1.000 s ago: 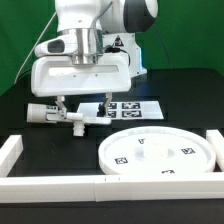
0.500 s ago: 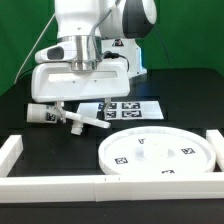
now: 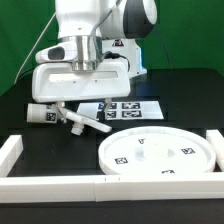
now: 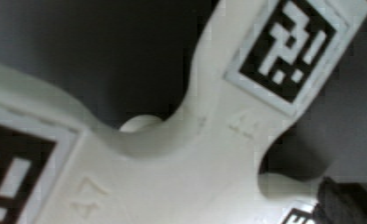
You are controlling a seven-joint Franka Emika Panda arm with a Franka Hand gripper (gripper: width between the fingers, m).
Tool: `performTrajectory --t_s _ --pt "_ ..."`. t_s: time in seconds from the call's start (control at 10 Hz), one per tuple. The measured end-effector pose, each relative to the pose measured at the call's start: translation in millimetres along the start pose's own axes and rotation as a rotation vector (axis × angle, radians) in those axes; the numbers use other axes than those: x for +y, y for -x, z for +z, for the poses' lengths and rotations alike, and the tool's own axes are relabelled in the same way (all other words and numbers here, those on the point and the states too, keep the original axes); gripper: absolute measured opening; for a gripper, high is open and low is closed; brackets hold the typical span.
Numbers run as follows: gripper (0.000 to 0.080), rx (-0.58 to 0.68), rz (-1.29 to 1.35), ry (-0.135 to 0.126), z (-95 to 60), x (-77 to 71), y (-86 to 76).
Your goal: Assemble round table
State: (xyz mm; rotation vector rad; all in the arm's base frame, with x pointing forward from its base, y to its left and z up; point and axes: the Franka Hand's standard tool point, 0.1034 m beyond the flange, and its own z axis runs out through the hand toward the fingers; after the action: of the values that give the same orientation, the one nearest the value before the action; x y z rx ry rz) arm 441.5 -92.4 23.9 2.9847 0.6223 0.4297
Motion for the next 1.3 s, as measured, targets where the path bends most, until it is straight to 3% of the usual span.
performTrajectory --t_s 0.4,0.7,1.2,1.3 --pt "0.0649 0.005 -0.08 0.001 -2.9 -3.9 -1.5" --pt "0.0649 -0.009 -0.062 -0.006 9.0 -5.6 11.1" --pt "0.0649 -0.022 -0.036 0.003 11.6 5.9 25.2" --pt "0.0524 -0.022 -0.036 0.003 11.6 5.8 25.1"
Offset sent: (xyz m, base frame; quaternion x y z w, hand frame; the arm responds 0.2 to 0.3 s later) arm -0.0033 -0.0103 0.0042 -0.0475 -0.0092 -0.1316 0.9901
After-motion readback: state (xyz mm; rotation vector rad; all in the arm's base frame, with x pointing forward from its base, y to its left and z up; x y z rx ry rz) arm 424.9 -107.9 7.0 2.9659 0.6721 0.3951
